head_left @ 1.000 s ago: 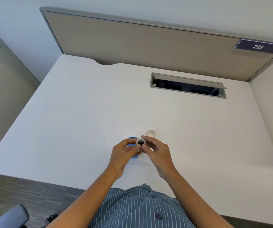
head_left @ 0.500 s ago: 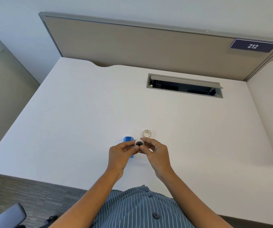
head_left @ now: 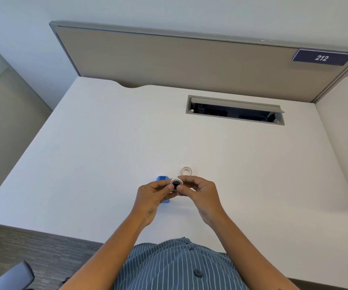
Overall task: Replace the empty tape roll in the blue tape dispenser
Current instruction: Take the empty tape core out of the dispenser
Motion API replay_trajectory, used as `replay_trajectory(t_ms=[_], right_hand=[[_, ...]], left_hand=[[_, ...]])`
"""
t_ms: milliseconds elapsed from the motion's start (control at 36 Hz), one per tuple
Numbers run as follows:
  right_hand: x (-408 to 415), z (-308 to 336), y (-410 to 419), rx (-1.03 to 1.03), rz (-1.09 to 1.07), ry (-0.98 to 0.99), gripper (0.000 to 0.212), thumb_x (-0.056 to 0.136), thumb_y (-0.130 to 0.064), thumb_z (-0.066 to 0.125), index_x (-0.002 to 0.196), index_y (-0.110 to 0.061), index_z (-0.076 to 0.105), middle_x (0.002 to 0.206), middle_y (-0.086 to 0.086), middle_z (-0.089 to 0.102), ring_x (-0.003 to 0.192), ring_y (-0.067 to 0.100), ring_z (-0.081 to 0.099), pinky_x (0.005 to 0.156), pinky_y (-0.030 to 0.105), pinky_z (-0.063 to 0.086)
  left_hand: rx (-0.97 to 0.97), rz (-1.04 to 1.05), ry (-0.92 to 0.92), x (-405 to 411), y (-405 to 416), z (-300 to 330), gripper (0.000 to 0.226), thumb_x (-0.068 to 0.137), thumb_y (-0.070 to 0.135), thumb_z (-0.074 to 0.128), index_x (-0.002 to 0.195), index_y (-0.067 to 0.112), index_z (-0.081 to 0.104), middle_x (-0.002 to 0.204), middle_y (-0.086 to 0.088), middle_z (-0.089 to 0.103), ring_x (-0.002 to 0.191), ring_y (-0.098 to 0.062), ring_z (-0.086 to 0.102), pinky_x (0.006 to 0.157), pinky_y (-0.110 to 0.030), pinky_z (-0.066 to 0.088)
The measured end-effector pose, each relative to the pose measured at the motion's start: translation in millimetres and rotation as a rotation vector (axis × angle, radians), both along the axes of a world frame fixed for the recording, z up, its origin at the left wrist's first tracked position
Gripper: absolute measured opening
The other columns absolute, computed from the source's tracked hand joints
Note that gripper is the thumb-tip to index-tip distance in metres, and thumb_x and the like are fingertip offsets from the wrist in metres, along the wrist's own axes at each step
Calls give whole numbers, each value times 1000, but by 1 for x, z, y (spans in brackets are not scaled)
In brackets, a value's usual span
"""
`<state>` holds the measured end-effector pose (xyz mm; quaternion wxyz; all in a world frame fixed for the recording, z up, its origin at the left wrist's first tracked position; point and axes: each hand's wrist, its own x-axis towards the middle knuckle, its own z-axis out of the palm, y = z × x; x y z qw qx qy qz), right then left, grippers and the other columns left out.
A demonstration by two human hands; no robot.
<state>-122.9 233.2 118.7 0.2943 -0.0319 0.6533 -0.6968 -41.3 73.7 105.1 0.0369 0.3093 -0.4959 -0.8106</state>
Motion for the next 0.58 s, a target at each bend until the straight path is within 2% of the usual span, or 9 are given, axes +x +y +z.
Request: replay_trajectory(t_ms=[167,278,334,473,584], right_hand=[[-2,2,2,-22,34,-24,24,89,2,84,109,-10,86,106,16,84,107,39,76,95,49,66],[-3,2,3,-45,48,-34,24,89,5,83,106,-11,86,103,14,84,96,24,77,91,39,65],[-4,2,3,-53,51,-39,24,89,5,82,106,-12,86,103,13,84,96,22,76,90,37,64],[-5,-1,5,-57,61,-37,25,91,6,81,108,-10,85,106,15,83,100,24,75,95,45,66],[-5,-4,6,-51,74,-37,25,92,4,81,112,-10,85,111,20,82,104,28,74,97,49,65]], left_hand=[[23,-28,-15,-1,-4,-1,38,79,12,82,115,-2,80,114,-22,81,104,-42,79,92,-43,67],[51,-32,-5,-2,-5,1,28,82,10,80,109,2,82,111,-22,82,98,-38,81,87,-38,68],[53,-39,-6,-3,-5,1,23,87,5,77,109,2,82,111,-22,82,97,-37,81,84,-35,68],[63,-53,-16,-3,-5,-1,36,81,11,79,115,-2,79,114,-24,80,101,-39,80,86,-36,67],[86,-66,-9,-3,-6,-3,36,81,12,79,114,-4,79,115,-26,79,99,-36,80,84,-34,67]])
